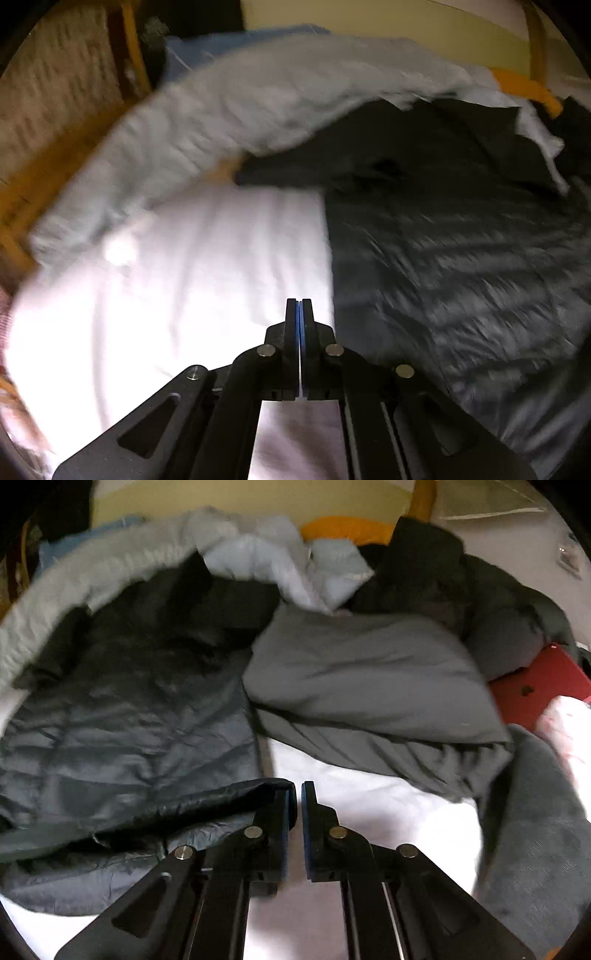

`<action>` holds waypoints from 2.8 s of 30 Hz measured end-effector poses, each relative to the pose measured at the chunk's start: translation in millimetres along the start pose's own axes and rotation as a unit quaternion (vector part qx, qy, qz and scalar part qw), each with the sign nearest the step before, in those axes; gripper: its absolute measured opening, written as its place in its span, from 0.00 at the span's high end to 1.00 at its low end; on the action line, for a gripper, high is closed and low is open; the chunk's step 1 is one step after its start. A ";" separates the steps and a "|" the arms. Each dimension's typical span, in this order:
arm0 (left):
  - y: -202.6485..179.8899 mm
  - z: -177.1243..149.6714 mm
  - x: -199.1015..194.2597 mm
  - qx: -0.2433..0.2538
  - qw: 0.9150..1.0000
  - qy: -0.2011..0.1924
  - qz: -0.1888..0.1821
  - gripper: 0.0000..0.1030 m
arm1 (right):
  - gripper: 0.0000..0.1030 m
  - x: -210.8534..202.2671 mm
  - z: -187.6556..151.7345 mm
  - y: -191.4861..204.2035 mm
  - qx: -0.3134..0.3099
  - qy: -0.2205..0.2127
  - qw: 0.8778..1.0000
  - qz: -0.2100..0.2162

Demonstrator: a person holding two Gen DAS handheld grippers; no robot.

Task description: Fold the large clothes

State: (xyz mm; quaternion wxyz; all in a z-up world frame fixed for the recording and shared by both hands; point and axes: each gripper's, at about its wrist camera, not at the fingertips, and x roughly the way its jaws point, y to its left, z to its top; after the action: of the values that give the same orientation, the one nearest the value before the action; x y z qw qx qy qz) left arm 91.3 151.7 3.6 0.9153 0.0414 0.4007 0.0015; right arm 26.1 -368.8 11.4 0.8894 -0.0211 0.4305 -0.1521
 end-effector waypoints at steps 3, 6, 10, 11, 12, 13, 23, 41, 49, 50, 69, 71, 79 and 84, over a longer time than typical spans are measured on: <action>-9.0 -26.0 -27.8 0.068 0.997 -0.035 -0.028 0.91 | 0.93 39.9 9.5 5.1 0.009 0.020 1.000 0.001; -18.5 -52.4 -63.3 0.119 0.985 -0.106 -0.069 0.29 | 0.93 62.8 30.8 15.0 0.004 0.028 1.000 0.008; -27.3 -83.5 -78.0 0.180 0.968 -0.152 -0.087 0.00 | 0.93 77.8 50.2 29.7 -0.009 0.023 1.000 -0.004; -29.7 -89.2 -74.6 0.201 0.965 -0.138 -0.095 0.00 | 0.93 83.8 53.1 33.1 -0.011 0.028 1.000 -0.008; -32.0 -96.1 -70.1 0.218 0.963 -0.126 -0.096 0.00 | 0.93 87.7 54.9 35.3 -0.011 0.031 0.999 -0.012; -35.4 -102.0 -66.1 0.230 0.962 -0.117 -0.086 0.00 | 0.93 90.9 56.3 36.2 -0.013 0.032 0.999 -0.017; -46.2 -149.0 -68.4 0.355 0.925 -0.124 -0.045 0.00 | 0.93 85.5 54.0 46.1 -0.039 0.039 0.997 -0.046; -103.4 -147.3 -78.2 0.359 0.911 -0.200 -0.035 0.77 | 0.79 0.8 7.9 0.9 -0.023 0.020 0.999 0.019; -68.5 -67.1 -69.8 0.166 0.965 -0.178 -0.103 0.93 | 0.79 -29.2 -9.1 -26.5 -0.034 -0.040 0.998 0.028; -61.4 -53.0 -62.6 0.132 0.970 -0.168 -0.114 0.93 | 0.79 -27.8 -10.0 -30.7 -0.033 -0.044 0.998 0.032; -46.8 -16.5 10.6 0.014 0.993 0.000 -0.120 0.30 | 0.31 9.9 -26.0 7.5 -0.053 -0.011 0.990 0.132; -37.9 -20.3 4.8 -0.004 0.991 0.003 -0.134 0.26 | 0.31 17.6 -25.7 7.8 -0.046 -0.002 0.987 0.154; -39.5 -21.5 21.3 0.000 0.993 0.039 -0.110 0.33 | 0.92 39.9 -27.6 6.1 -0.015 0.015 1.000 0.010; -24.3 -15.8 18.1 -0.029 0.992 0.022 -0.122 0.37 | 0.92 40.1 -28.4 -23.6 0.059 0.038 0.995 0.064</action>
State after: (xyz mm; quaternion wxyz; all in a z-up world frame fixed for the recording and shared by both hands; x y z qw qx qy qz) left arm 91.2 129.3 -22.2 0.9006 -0.0345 0.4221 -0.0978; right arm 21.6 -400.2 -32.9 0.8802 0.0647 0.4544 -0.1206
